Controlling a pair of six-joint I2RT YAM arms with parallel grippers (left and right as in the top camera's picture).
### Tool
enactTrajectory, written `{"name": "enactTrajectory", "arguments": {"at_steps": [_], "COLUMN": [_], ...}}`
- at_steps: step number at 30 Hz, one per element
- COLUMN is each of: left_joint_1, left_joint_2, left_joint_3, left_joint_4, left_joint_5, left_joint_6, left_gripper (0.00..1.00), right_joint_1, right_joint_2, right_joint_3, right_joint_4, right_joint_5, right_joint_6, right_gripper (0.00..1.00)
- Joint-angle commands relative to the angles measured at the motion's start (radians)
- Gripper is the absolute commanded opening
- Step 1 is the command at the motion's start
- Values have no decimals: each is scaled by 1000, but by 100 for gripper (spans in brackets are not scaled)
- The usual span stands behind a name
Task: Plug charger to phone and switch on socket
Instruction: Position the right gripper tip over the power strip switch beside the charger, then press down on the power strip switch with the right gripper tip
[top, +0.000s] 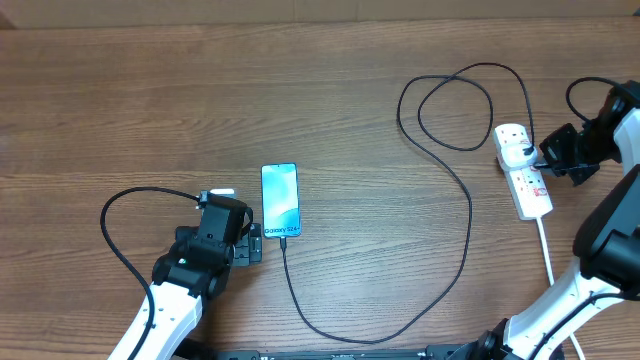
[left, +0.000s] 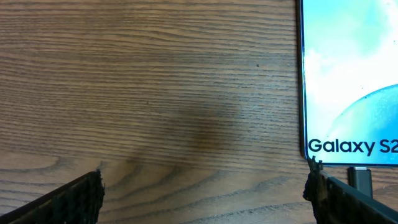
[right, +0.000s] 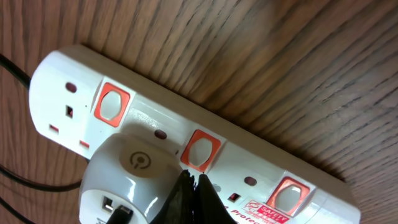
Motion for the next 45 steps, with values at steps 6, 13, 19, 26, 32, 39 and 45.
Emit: {"name": "enactTrajectory", "arguments": {"at_steps": [6, 13, 19, 26, 32, 39, 45], "left_joint_1": [-6, -6, -6, -6, -6, -6, -6], "left_joint_2": [9, 9, 9, 9, 9, 9, 9], "left_joint_3": [-3, -3, -3, -3, -3, -3, -3], "left_joint_4": [4, 4, 4, 3, 3, 4, 4], "left_joint_5": [-3, -3, -3, -3, -3, -3, -3], "left_joint_6": [-13, -13, -13, -13, -13, -13, -13], "left_gripper": [100, 100, 100, 100, 100, 100, 100], "right_joint_1": [49, 47, 47, 47, 47, 47, 44], "right_joint_2": [4, 4, 4, 15, 46, 74, 74], "right_joint_3": [24, 24, 24, 24, 23, 25, 27], "right_joint_4": [12, 2, -3, 5, -7, -7, -19], "right_joint_5": [43, 74, 71, 71, 74, 74, 76], "right_joint_6": [11, -32, -46, -46, -47, -66, -72], "right_gripper": [4, 4, 4, 4, 4, 4, 4]}}
